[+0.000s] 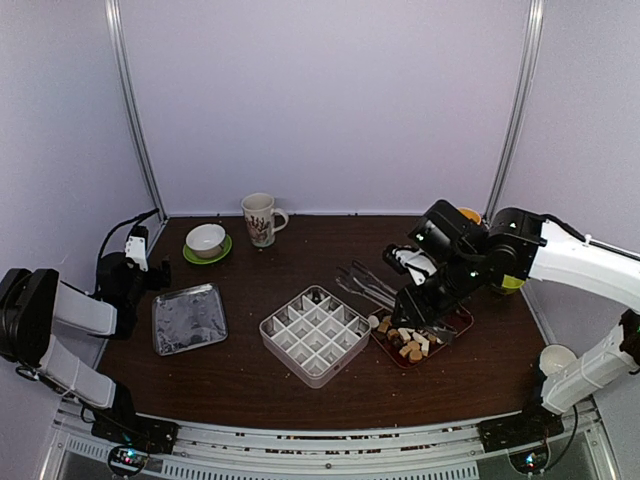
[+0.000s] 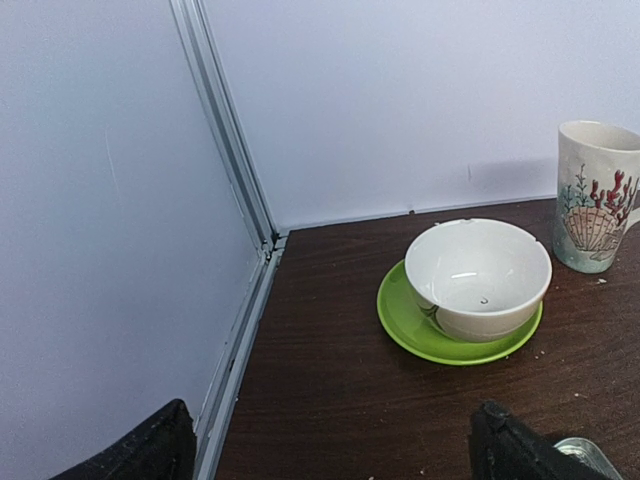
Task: Pack the chocolate
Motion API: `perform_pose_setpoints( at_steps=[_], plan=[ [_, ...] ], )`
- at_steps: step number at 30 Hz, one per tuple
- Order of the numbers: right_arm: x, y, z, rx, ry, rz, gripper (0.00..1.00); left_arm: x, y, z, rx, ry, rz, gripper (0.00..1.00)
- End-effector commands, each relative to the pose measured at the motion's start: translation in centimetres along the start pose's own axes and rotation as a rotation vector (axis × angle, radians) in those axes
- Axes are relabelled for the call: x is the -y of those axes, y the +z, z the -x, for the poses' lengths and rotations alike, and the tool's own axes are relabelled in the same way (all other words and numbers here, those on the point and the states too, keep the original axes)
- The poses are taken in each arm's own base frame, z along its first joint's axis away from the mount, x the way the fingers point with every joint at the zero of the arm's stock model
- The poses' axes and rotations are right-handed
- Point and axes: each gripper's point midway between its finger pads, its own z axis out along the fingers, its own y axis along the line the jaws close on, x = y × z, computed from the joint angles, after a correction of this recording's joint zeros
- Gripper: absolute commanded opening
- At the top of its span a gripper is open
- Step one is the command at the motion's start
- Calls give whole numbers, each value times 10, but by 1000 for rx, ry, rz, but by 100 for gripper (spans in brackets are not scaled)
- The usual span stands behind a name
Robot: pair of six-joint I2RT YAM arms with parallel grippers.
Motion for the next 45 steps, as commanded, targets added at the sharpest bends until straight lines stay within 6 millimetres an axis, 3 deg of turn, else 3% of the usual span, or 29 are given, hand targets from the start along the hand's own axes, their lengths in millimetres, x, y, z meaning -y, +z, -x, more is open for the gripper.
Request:
perform_pose_setpoints(
  at_steps=[1, 7, 12, 18, 32, 45],
  plan=[
    [33, -9, -43, -102, 45, -95, 35, -6, 0, 13, 56, -10, 19, 98],
    [60, -18, -76, -161, 88, -162, 35, -6, 0, 13, 55, -10, 18, 98],
    [93, -15, -86, -137, 217, -227, 35, -6, 0, 12, 54, -10, 19, 98],
    [110, -15, -93, -119, 312, -222, 34, -6, 0, 13, 55, -10, 19, 98],
    [114, -23, -116, -93, 414, -177, 35, -6, 0, 12, 54, -10, 19, 98],
    [115, -14, -133, -125, 426, -162, 35, -6, 0, 13, 56, -10, 19, 98]
  ],
)
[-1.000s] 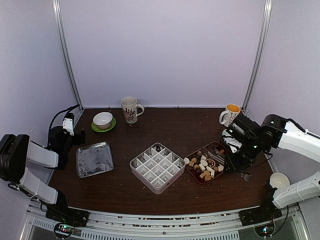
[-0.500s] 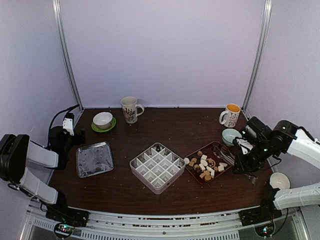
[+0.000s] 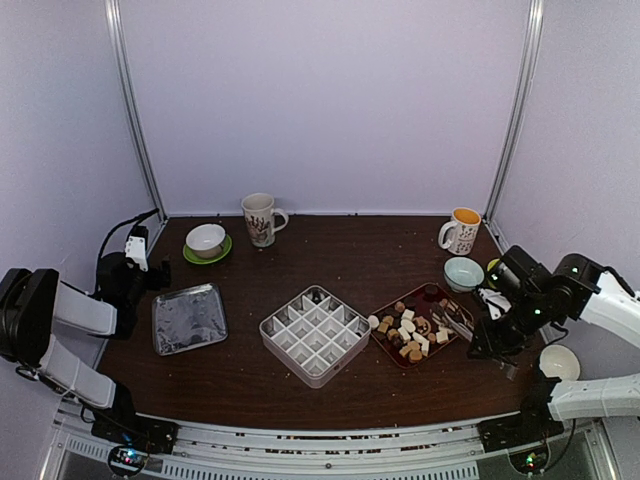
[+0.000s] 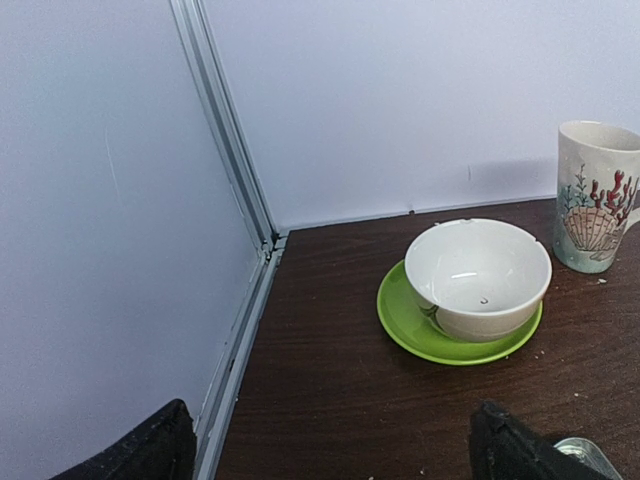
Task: Pack the chocolate
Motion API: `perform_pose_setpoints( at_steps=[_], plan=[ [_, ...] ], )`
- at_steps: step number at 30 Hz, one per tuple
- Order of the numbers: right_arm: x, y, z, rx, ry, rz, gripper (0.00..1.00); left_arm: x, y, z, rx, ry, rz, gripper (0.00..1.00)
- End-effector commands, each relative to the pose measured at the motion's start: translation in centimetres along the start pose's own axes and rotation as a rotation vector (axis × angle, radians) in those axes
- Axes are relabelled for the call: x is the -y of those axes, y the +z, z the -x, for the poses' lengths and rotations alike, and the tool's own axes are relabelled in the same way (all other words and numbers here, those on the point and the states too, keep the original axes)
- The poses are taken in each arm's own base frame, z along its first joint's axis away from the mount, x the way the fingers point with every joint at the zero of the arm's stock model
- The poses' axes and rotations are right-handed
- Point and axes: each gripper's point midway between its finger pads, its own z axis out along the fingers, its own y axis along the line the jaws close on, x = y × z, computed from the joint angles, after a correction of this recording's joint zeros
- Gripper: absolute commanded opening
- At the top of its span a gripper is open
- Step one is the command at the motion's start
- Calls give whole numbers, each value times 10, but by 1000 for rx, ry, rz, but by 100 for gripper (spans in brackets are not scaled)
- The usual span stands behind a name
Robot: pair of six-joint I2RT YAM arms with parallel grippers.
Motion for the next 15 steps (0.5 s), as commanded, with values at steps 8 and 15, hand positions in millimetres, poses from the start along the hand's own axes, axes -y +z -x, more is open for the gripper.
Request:
perform_pose_setpoints(
  at_steps=[8, 15],
  plan=[
    [18, 9, -6, -48, 19, -98, 35, -6, 0, 13, 55, -10, 19, 98],
    [37, 10, -10, -58, 18, -199, 35, -6, 0, 12, 54, -10, 18, 98]
  ],
)
